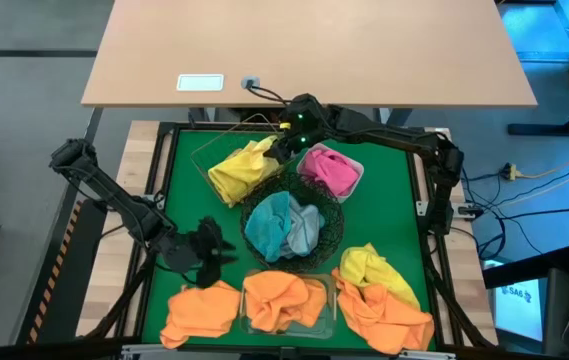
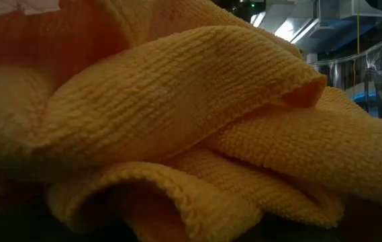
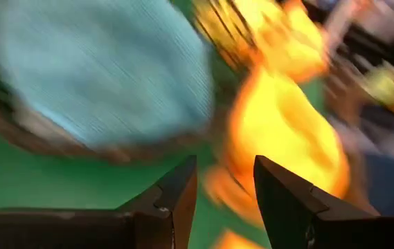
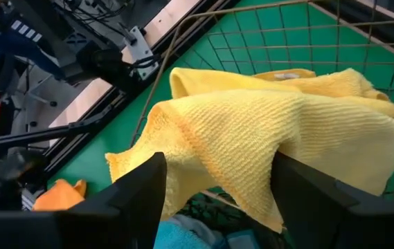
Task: Sort microfiber towel by color & place in baskets
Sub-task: Put the yellow microfiber towel into the brown wire basket
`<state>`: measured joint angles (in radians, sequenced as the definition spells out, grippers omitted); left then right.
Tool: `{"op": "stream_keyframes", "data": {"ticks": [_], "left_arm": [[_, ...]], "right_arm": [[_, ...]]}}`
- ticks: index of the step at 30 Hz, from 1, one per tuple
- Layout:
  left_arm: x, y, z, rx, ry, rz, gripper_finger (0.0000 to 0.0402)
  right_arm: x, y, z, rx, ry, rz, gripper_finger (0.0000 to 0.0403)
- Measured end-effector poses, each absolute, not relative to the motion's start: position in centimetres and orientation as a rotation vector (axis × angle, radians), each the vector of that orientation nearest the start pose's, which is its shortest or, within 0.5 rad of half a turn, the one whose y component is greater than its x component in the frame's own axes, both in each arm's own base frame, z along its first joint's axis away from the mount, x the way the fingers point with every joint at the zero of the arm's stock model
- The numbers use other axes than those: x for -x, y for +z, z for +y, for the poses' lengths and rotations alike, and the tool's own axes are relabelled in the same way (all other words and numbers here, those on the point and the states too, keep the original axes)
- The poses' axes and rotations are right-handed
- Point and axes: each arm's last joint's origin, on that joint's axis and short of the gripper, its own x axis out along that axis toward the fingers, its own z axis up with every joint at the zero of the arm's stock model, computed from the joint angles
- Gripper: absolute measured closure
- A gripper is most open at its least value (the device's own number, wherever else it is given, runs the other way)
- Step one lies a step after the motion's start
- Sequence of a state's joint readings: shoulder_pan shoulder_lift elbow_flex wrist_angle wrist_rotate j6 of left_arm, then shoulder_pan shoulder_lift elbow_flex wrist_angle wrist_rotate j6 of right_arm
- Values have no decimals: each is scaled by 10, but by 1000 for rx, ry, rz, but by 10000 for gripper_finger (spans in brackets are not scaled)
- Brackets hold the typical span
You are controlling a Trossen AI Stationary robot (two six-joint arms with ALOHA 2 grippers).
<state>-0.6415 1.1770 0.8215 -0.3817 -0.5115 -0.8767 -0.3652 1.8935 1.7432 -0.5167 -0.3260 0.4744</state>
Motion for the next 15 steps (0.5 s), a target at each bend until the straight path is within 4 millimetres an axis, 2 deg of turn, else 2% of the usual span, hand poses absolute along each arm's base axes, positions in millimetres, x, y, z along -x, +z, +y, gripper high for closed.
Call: {"op": "stream_keyframes", "data": {"ticks": [7, 15], "left_arm": [[-206, 262, -108, 182, 525, 359, 266], [-224, 265, -73, -90, 671, 393, 266]], "right_arm": [[-405, 317, -145, -681, -188, 613, 157], [-405, 317, -145, -678, -187, 613, 157]]}}
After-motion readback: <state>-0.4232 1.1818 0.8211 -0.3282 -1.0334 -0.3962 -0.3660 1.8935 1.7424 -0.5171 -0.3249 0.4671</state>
